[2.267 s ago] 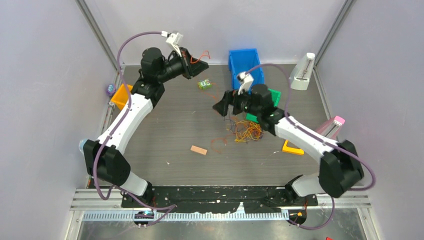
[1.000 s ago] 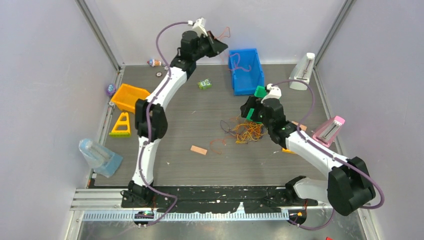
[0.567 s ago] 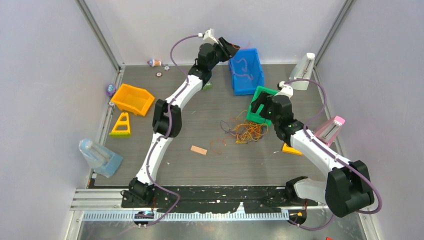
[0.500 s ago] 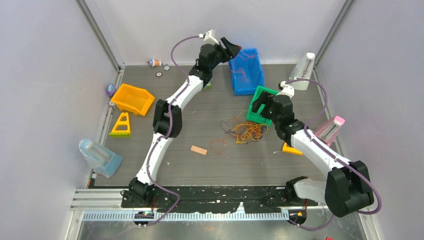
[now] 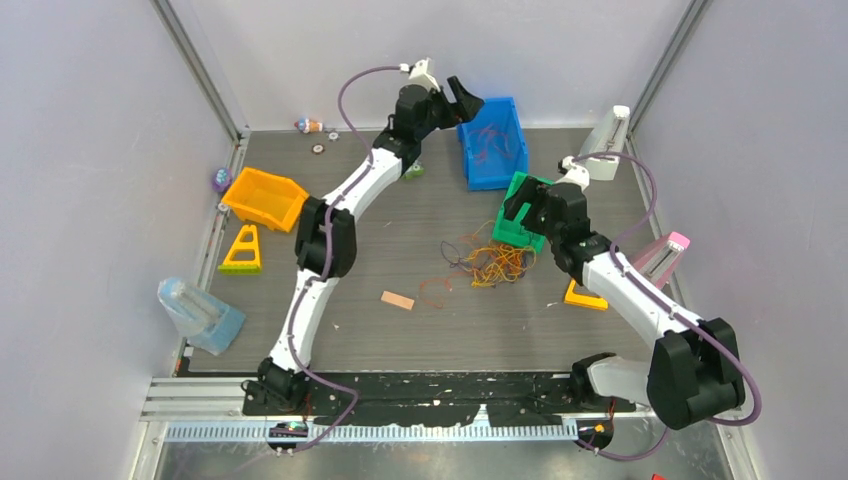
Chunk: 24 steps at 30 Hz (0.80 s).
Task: Untangle the cables
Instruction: Place the cable in the bin, then untie the cable.
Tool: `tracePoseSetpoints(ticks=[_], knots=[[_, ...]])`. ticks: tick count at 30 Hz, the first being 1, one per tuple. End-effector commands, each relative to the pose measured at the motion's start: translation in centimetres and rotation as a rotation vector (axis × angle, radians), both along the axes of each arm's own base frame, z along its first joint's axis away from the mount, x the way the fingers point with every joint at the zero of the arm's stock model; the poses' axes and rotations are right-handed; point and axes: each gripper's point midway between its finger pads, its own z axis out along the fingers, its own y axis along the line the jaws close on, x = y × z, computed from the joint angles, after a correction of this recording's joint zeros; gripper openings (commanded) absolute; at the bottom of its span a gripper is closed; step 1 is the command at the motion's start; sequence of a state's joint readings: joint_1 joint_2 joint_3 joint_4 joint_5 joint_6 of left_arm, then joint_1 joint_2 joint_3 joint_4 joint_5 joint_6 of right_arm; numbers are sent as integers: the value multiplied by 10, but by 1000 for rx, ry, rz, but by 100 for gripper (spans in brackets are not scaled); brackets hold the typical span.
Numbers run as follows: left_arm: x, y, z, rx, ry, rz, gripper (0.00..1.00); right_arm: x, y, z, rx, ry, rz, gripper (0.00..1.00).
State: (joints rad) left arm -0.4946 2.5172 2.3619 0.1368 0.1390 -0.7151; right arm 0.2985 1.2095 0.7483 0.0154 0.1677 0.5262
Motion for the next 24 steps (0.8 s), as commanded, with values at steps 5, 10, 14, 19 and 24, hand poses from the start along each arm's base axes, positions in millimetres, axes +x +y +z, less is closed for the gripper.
tracePoseSetpoints(ticks=[5, 10, 14, 19, 24], knots=[[-72, 58, 97, 122, -101, -39, 90, 8, 4, 15, -20, 53, 25, 86], [-133, 83, 50, 206, 36, -72, 92, -12, 9, -7, -23, 126, 84, 85], [-188, 100, 16, 259, 110, -133, 92, -35, 6, -32, -63, 213, 117, 84], [-241, 129, -32, 343, 211, -118, 92, -63, 5, -56, -76, 293, 154, 84], [-287, 137, -58, 423, 255, -166, 93, -85, 20, -70, -62, 342, 211, 83]])
